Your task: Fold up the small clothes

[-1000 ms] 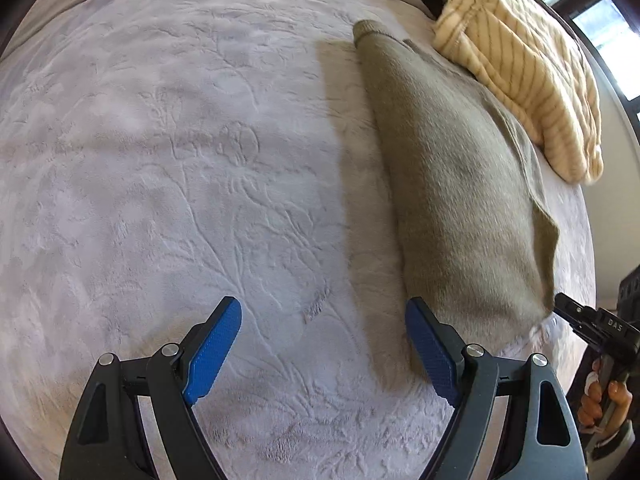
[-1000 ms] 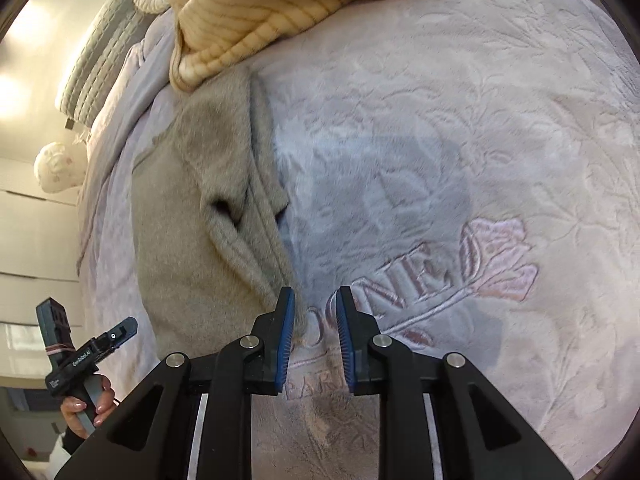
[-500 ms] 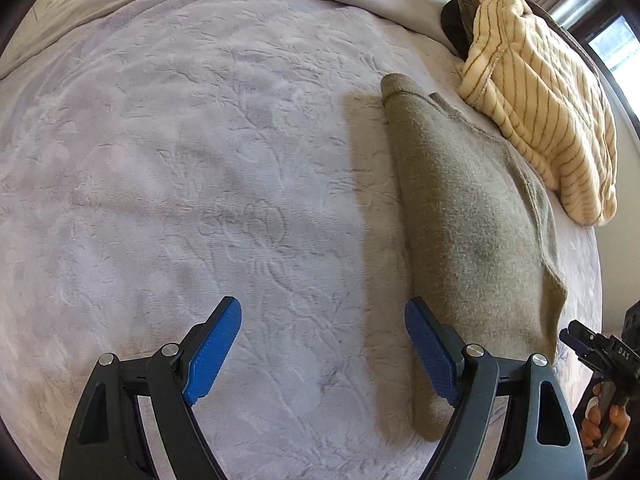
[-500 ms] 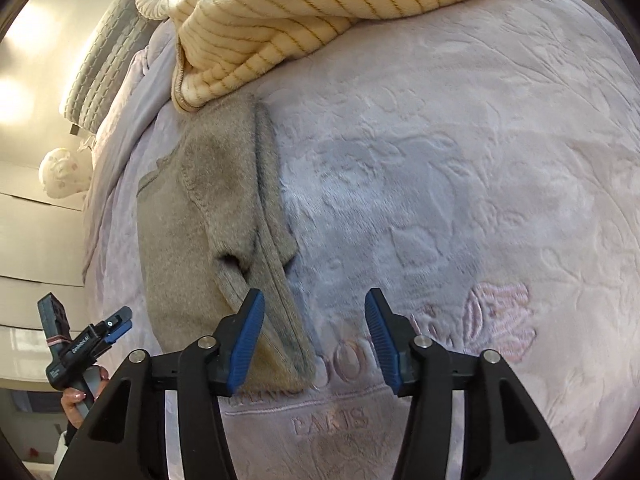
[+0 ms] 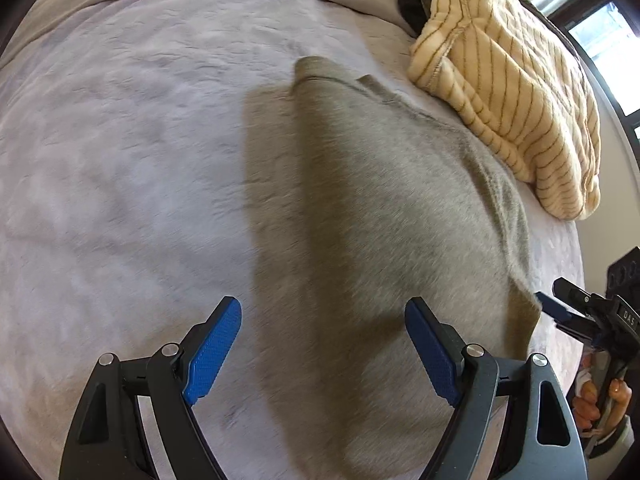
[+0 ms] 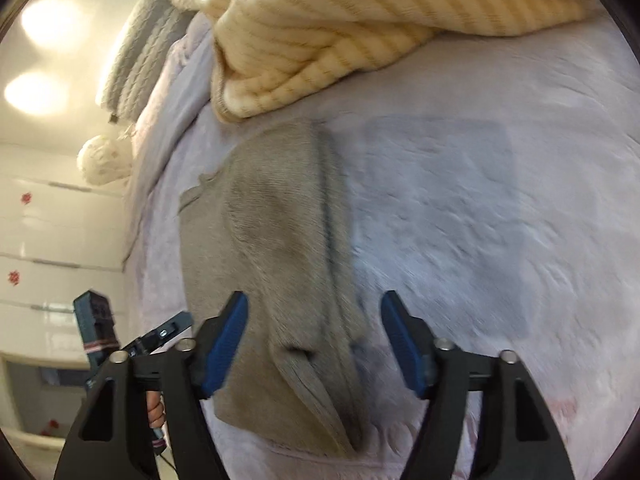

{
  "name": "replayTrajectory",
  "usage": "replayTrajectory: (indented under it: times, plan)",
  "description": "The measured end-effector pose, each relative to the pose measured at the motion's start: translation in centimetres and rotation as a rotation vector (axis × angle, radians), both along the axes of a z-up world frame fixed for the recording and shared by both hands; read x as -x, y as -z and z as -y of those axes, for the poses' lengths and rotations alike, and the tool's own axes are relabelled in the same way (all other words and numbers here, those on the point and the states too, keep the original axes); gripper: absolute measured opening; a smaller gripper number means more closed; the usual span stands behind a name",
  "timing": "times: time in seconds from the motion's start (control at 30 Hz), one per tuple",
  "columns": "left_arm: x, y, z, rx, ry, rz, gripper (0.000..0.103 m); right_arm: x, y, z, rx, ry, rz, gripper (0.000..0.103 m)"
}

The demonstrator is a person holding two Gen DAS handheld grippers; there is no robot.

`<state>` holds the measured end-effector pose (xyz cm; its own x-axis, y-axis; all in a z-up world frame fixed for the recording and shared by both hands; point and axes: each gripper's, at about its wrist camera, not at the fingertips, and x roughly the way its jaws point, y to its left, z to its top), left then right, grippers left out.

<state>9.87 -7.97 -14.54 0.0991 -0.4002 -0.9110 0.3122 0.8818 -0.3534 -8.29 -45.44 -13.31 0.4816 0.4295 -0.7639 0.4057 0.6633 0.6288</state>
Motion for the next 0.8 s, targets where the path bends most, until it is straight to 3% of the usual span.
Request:
replayTrajectory:
  times: [0.13, 0.4, 0.6, 0.73, 0.8]
  plan:
    - [-1.3, 0.8, 1.1, 0.058, -0.023, -0.044, 0.085, -2.4, 1.8, 0.1, 0.000, -0.062, -0.043, 0.074]
    - [-2.2, 1.9, 3.7, 0.108, 0.007, -0.077, 0.085, -5.3, 5.0, -0.6, -0.164, -0.131, -0.037, 0.075]
    - [-1.9, 3.4, 6.5, 0.106, 0.076, -0.092, 0.099, -8.0, 5.4, -3.1, -0.208, -0.262, 0.017, 0.076]
    - [-1.5, 4.1, 7.9, 0.094, 0.097, -0.079, 0.101, -8.7, 6.9, -3.5, -0.244, -0.230, 0.017, 0.076]
    - [-1.4, 4.0, 8.2, 0.091, 0.094, -0.075, 0.101, -8.9, 6.9, -3.6, -0.237, -0.220, 0.016, 0.070]
